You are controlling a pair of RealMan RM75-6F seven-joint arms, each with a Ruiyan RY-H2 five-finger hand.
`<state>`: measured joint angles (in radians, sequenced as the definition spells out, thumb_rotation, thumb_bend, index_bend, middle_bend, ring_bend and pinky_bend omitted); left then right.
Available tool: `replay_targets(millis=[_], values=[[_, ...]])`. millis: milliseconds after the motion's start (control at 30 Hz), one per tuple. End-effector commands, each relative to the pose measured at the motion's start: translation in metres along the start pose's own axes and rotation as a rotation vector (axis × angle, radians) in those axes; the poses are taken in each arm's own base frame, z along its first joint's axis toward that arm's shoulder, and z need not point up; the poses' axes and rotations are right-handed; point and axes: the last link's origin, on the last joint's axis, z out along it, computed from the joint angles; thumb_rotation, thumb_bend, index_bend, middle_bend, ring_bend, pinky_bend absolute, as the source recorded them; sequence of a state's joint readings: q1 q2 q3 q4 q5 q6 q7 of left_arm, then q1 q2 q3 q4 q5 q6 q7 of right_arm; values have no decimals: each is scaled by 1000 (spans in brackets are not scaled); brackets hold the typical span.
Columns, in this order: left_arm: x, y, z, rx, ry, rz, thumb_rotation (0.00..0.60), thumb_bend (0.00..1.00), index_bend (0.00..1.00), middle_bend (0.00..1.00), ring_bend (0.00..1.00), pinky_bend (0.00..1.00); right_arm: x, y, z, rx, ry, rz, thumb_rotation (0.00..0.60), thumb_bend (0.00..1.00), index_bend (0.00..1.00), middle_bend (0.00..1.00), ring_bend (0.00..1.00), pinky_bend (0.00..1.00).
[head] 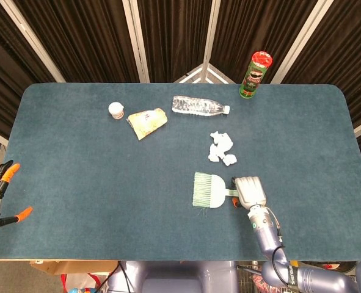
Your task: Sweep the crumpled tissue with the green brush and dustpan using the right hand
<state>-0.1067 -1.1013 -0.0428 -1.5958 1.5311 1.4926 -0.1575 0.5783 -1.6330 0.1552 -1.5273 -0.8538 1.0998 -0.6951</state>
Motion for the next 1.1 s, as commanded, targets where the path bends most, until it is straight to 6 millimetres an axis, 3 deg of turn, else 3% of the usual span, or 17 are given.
replay_targets(millis=[33,267,367,533,700,867,1100], values=[[0,0,0,0,-1,-1,600,0,0,0,0,17,-1,0,1,-3,-1,-2,600,290,480,1000,1000,882],[0,0,0,0,-2,-1,600,0,0,0,0,17,-3,6,4,-25,-10,-10,600,291,481,1000,1000,882],[0,0,0,0,-2,-1,600,0,0,0,0,17,-6,10,3,-36,-25,-15,600,308,547,1000,1000,882],[0,1,0,-2,-4,-2,600,0,0,0,0,17,-8,13,2,-45,-39,-20,600,463,729,1000,1000,882],[-1,1,1,-3,-5,-1,600,0,0,0,0,17,-3,12,2,-37,-26,-1,600,552,757,1000,1000,882],[-1,1,1,-2,-7,-2,600,0,0,0,0,17,13,10,2,-12,20,2,600,558,757,1000,1000,882],[-1,1,2,0,-9,-6,600,0,0,0,0,17,55,8,7,15,102,-62,600,559,758,1000,1000,883]])
